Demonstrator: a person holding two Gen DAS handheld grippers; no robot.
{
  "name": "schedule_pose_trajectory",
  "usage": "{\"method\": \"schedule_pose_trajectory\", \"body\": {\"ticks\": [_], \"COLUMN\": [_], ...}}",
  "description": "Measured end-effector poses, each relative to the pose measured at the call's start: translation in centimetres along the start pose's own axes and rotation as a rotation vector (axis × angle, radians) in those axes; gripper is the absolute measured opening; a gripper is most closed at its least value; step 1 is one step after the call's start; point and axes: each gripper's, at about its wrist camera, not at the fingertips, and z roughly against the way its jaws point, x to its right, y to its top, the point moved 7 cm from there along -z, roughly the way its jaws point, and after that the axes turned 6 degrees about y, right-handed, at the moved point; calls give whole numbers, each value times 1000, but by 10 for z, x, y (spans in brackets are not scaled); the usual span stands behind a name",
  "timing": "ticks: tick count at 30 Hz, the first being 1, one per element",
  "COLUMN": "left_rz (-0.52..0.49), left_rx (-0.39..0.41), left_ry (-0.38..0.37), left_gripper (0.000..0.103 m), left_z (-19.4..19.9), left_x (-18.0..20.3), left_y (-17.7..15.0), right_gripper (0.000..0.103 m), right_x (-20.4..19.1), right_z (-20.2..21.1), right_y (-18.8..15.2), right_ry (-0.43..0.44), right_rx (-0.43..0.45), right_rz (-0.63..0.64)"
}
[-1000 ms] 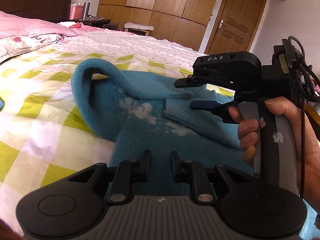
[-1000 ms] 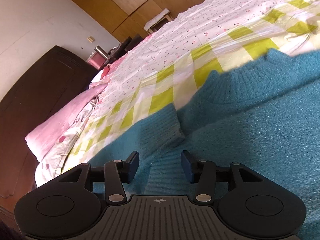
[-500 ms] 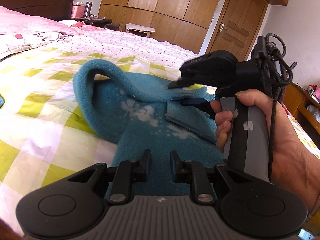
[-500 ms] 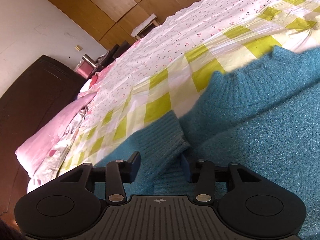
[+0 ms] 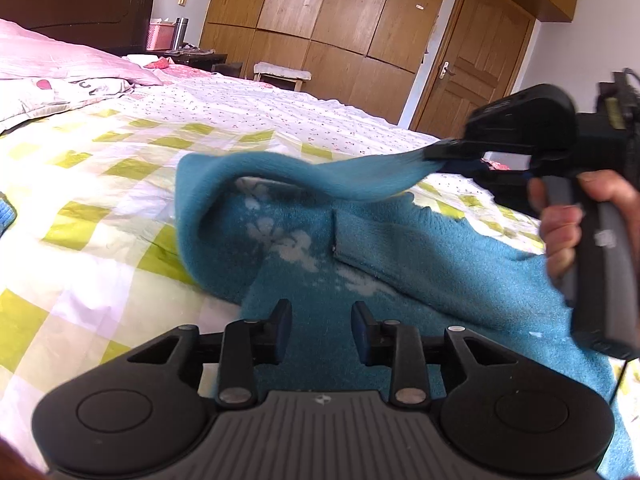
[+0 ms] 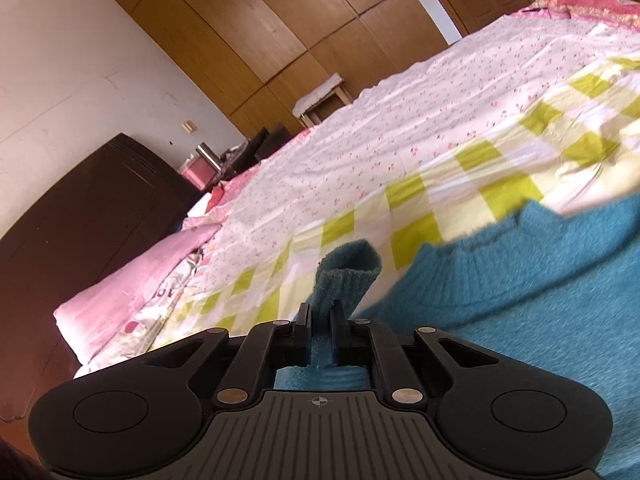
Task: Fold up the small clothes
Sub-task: 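Grasp the sweater side edge with the right gripper and fold it inward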
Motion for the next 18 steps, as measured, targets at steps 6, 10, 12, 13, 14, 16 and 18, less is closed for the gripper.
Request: {"method": "schedule_pose_trajectory", "body": {"ticks": [6, 10, 12, 13, 14, 16, 18], "left_rz": [-35, -61, -80, -95, -108, -141, -168], "left_rx": [10, 8, 10, 12, 12, 15, 16], "left_ry": [4, 2, 8, 12, 15, 26, 37], "left_gripper": [46, 50, 51, 52, 53, 55, 56], "left_z": [1, 0, -1, -2, -3, -4, -6], "left_x": [5, 11, 14, 16, 18, 23, 25], "left_y": [-4, -4, -5, -5, -6, -8, -10], "right_gripper": [9, 9, 9, 9, 9, 9, 9], "right_x": [24, 66, 92, 105, 118, 135, 146], "right_z": [61, 100, 109, 110, 110, 106, 101], "right_y": [39, 44, 34, 26, 15, -3, -18], "right_ry": [-49, -149, -207, -232, -256, -297, -323], "right_rx": [108, 151, 130, 115, 99, 70, 50], "right_rz": [18, 0, -27, -40, -51, -59, -61]}}
